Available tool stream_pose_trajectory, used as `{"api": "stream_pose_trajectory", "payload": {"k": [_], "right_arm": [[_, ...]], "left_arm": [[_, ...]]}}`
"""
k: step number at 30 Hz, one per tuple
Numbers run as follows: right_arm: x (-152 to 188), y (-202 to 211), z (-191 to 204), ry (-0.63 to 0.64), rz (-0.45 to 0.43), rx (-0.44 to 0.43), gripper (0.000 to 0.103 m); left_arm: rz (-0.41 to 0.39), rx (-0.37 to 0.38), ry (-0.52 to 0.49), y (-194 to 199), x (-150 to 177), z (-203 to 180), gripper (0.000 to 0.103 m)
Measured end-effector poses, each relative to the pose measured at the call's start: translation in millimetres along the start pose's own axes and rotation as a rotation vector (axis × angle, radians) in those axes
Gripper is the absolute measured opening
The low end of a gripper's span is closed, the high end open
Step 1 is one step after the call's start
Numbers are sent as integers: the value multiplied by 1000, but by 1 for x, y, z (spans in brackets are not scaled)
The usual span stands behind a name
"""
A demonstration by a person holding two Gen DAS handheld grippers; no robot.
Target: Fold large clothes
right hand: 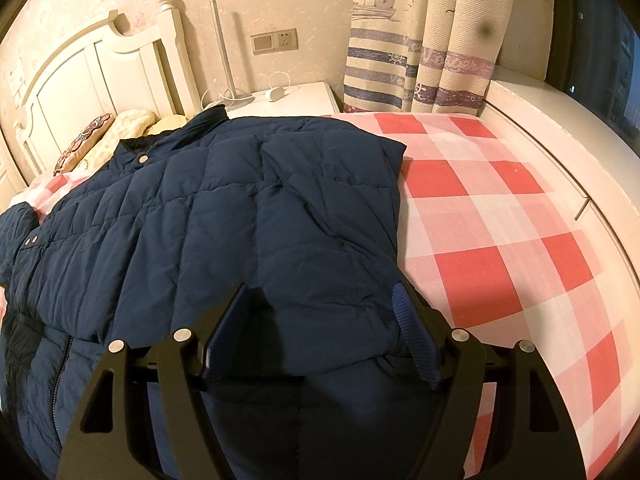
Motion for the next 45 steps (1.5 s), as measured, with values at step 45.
{"api": "stream_pose_trajectory", "payload": {"k": [45], "right_arm": [[-78,-44,102,97,109,12,99]], "left_arm": [[252,-12,-51,-85,40,-34,100]]}}
Point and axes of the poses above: each gripper's, at about its wrist camera, not at the fingertips, and y roughly against the way its jaws point, z to its left, x to its underside, the point moved 6 cm from there along -y, roughly the way its jaws point, and after that the axes turned 10 degrees about z, right-handed, at the moved point
